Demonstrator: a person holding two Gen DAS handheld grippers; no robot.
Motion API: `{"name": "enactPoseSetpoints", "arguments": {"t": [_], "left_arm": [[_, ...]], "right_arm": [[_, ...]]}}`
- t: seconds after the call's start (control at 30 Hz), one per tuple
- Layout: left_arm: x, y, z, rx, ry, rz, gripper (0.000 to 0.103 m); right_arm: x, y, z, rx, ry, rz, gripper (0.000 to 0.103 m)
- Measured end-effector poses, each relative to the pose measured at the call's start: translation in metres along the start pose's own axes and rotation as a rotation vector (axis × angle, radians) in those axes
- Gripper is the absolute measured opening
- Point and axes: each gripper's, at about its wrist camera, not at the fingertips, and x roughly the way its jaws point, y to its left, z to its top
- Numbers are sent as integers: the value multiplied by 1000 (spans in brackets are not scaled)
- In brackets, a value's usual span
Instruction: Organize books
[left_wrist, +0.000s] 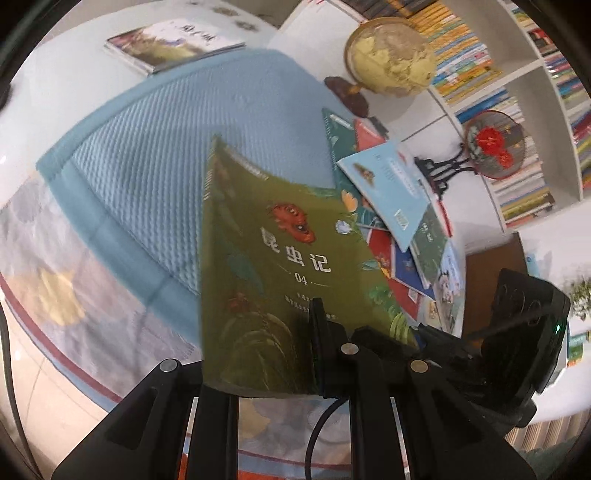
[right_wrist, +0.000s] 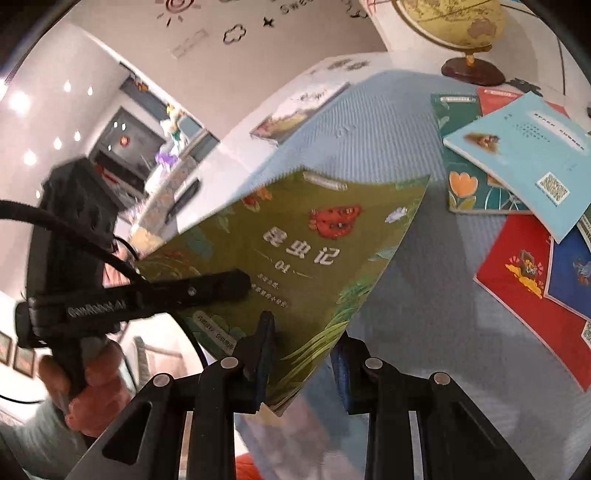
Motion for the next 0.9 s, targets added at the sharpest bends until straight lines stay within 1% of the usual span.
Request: {"name": "enactPoseSetpoints", "arguments": {"t": [0.1,0.17,0.27,0.4,0.57,0.73,0.83,0.9], "left_arm": [[-12,6,10,36,3,-49,14],[-22,12,18,81,4,-73,14],[-36,26,28,126,17,-94,14],[-52,50,40,176,26,-103,14],[-77,90,63,213,8,-101,14],[-88,115,87,231,0,-124,14],[-90,123,109,245,-8,-141,14],[-87,126,129,256,-7,-148,14]], "right_arm": [[-4,19,7,33,-49,-20,28],[-2,32,8,50,-77,-39,28],[7,57,11,92,-111,-64,28],[28,89,16,139,-145,-72,28],[61,123,30,170,-161,-43,29],[82,154,48,176,-186,-59,29],[91,162,69,175,-195,-67,29],[97,163,87,162,-197,-77,29]]}}
